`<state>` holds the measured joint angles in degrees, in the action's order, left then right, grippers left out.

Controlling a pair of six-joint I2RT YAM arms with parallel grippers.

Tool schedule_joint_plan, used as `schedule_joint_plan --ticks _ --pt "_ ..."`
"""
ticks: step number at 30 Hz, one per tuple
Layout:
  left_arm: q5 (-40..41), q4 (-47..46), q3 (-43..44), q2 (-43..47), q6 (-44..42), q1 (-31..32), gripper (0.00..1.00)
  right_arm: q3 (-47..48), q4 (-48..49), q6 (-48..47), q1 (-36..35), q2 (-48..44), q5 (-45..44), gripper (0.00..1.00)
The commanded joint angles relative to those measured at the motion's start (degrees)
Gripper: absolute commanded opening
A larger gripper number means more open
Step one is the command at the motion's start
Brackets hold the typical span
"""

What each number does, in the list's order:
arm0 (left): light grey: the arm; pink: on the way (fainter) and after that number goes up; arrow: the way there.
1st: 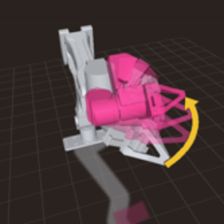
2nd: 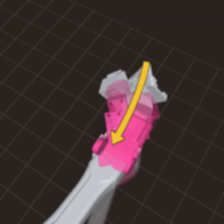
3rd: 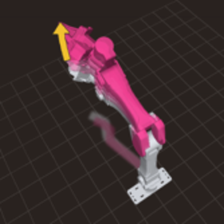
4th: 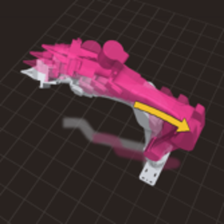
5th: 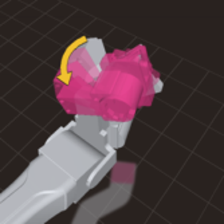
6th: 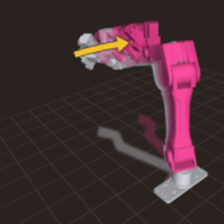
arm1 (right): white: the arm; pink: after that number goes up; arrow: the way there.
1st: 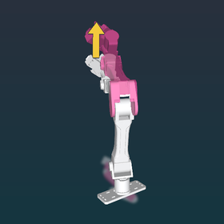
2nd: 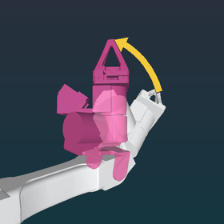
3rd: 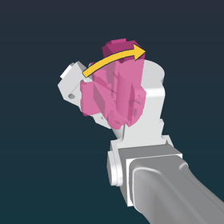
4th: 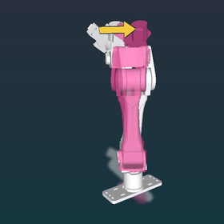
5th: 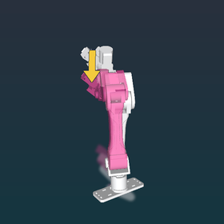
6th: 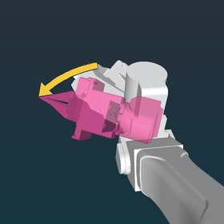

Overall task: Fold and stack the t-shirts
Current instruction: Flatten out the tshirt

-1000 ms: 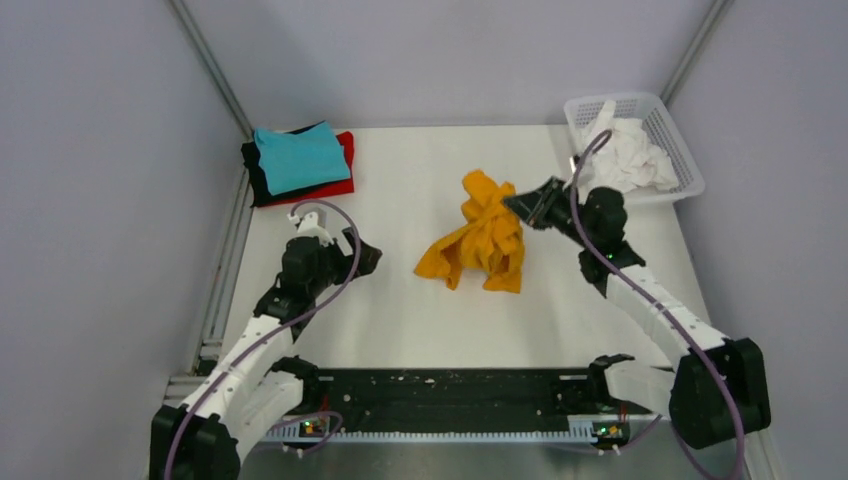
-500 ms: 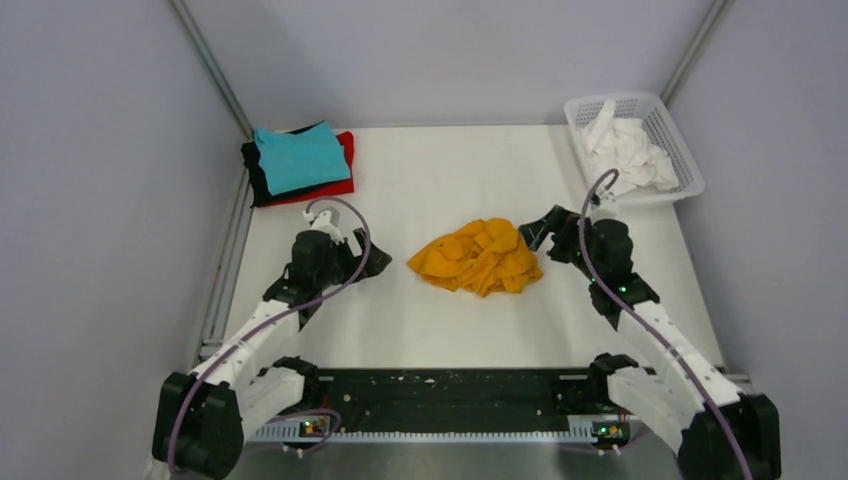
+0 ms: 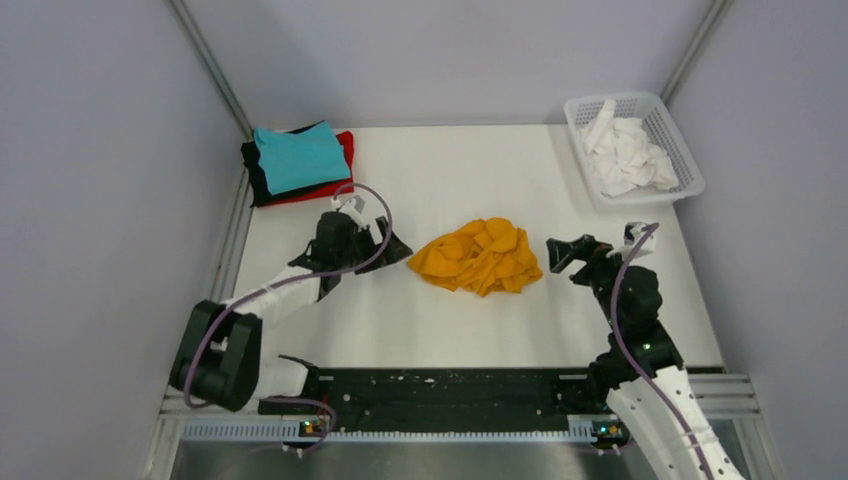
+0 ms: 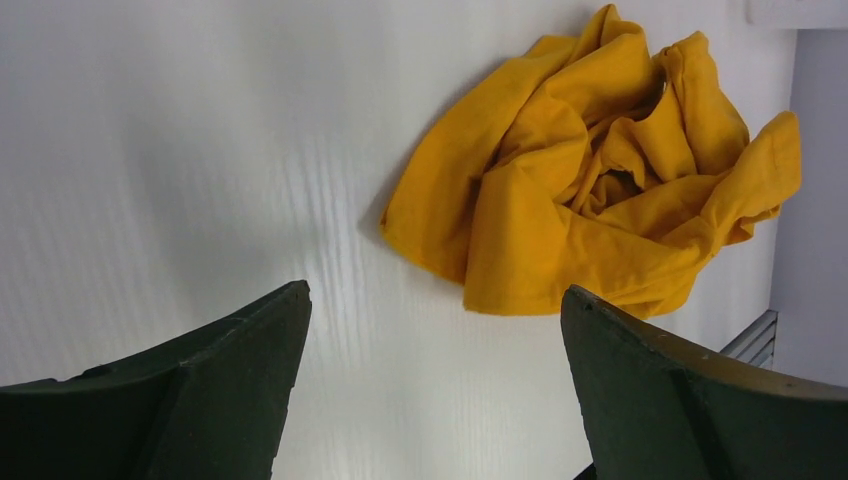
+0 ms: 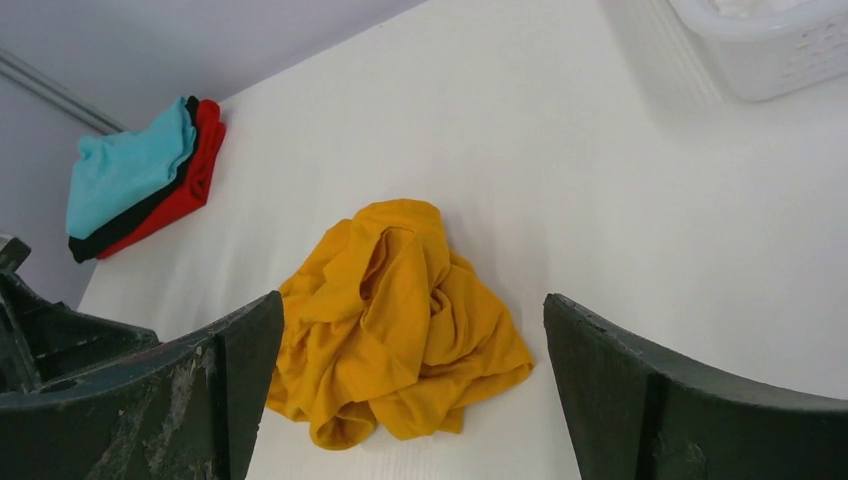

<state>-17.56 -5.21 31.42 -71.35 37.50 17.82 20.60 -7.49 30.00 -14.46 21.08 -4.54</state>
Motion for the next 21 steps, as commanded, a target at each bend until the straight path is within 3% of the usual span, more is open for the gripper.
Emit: schedule_joint_plan --ticks 1,8,13,18,19,20,21 --pt "-3.0 -5.7 8.5 -10.3 1.4 3.6 0.99 0.6 -1.5 -1.3 0.3 0.6 -1.2 0.99" --pt "2.1 -0.3 17.3 -22.8 0.9 7.7 0.98 1.3 -2.5 -1.6 0.2 2.5 -0.5 0.99" --pt "0.2 0.4 18.3 -25.9 0.8 10.3 0.90 1.0 -2.5 -1.5 0.2 2.5 -1.4 0.99" --pt "-0.4 1.1 18.2 -26.8 0.9 14.1 0.57 0.5 -2.0 -1.3 0.3 2.6 -1.6 0.99" --pt "-0.1 1.1 18.4 -26.8 0.8 14.9 0.38 0.4 -1.9 -1.3 0.3 2.7 -1.6 0.99" --pt "0.5 1.3 18.7 -26.8 0.9 15.3 0.12 0.5 -1.8 -1.2 0.2 2.9 -1.6 0.99" --pt "1.3 2.3 19.0 -26.6 1.1 15.4 0.00 0.6 -2.2 -1.3 0.2 3.3 -1.3 0.99"
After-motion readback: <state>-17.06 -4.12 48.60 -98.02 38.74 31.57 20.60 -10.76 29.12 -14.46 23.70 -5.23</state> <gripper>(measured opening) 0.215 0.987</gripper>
